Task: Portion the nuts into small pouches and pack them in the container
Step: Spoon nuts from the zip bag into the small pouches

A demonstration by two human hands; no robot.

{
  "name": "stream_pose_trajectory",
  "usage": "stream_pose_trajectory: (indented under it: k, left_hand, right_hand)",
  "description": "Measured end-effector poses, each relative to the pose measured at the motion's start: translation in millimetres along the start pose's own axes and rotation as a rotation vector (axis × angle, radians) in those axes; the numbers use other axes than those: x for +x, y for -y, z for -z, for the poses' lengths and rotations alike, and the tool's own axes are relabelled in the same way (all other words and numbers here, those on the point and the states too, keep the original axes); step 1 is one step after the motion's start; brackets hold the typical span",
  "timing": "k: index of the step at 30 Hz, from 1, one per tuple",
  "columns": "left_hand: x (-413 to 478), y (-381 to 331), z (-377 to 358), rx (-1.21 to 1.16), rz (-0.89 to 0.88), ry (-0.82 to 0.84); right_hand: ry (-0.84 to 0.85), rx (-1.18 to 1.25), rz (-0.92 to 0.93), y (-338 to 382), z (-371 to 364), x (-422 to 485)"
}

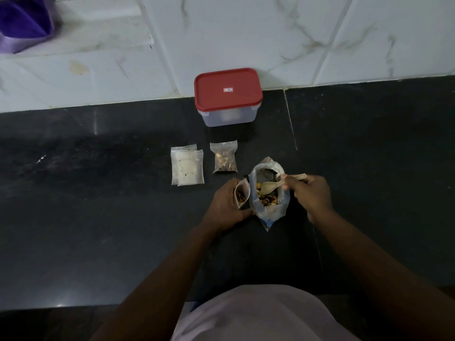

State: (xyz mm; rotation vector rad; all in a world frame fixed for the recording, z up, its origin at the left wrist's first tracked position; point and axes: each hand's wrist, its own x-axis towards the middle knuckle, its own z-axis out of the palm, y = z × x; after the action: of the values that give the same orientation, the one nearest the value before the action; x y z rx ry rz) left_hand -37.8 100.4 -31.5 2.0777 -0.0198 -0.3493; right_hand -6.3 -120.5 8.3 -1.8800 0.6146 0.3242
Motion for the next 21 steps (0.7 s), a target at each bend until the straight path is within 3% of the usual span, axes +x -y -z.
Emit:
stream_pose_trajectory:
  k: [9, 16, 21]
  left_hand:
    - [0.2, -4.4, 0.2, -0.027, 0.032, 0.047]
    - [1.4, -3.6, -5.1, -0.043, 0.002, 0.026]
    - [2.3, -2.0, -4.9, -0.059, 0.008, 0.022]
  right_hand:
    - [0.033, 0.051, -0.035, -2.8, -7.9, 0.3]
    - [0.066, 0.173, -0.252, 3.1, 2.5, 4.5]
    - [0.117, 0.259, -0.296, 3.7, 3.9, 5.6]
